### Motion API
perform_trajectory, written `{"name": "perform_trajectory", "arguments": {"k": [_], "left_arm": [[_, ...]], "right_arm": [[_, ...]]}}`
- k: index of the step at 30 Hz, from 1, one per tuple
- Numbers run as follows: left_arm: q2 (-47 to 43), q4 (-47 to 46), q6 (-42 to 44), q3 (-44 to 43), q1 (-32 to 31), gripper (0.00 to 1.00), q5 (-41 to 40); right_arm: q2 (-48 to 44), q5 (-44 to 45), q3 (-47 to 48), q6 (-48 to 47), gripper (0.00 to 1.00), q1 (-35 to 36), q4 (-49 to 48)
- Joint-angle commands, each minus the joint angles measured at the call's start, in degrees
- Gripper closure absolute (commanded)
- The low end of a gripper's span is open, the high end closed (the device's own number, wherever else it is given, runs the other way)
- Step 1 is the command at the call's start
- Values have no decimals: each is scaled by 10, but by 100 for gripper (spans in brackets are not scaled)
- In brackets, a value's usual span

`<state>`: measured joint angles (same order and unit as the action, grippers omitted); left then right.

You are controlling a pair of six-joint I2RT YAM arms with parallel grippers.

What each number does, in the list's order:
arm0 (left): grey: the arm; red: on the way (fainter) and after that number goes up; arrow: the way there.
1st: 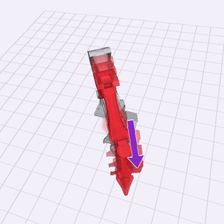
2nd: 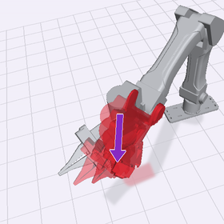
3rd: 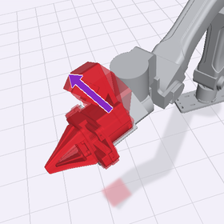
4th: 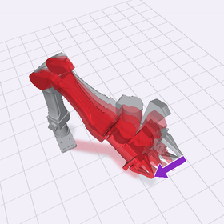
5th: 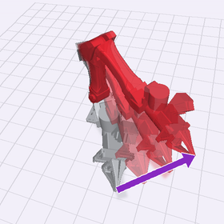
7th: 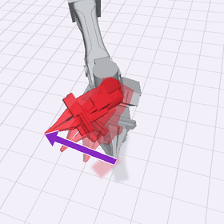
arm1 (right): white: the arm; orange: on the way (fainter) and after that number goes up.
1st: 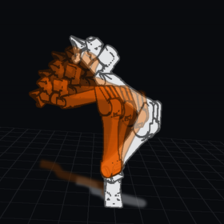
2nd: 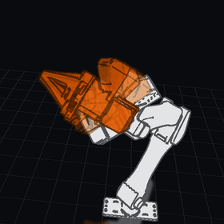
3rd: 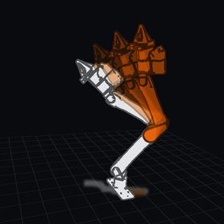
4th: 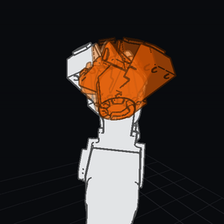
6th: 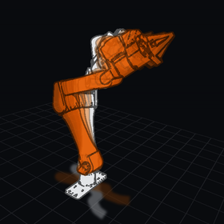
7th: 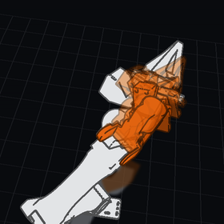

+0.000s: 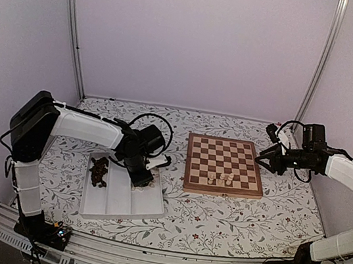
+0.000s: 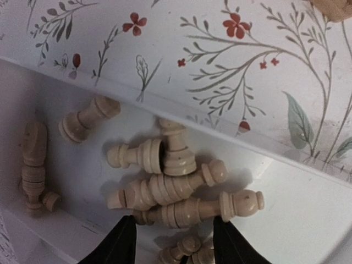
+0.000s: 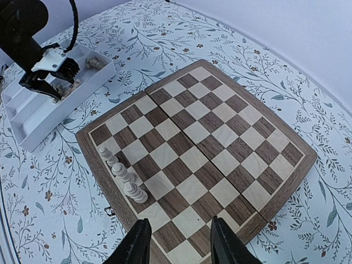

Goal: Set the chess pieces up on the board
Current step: Pick up the chess piece from the storage box.

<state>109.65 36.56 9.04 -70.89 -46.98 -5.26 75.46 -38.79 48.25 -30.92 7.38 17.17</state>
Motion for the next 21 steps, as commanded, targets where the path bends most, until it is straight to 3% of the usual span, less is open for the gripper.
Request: {"name": "perform_trajectory", "arguments": {"k": [1, 8, 15, 21], "left_arm": [[2, -23, 12, -8, -12, 51, 3], [-4, -70, 32, 21, -8, 49, 45], [-13, -50, 22, 33, -8, 64, 85], [-50, -40, 24, 71, -24, 69, 152]], "right_arm": [[-1, -9, 12, -5, 60, -2, 10], [0, -11, 13, -5, 60, -2, 12], [-3, -17, 12, -6, 60, -3, 15], [0, -26, 14, -5, 60, -2, 17]]}}
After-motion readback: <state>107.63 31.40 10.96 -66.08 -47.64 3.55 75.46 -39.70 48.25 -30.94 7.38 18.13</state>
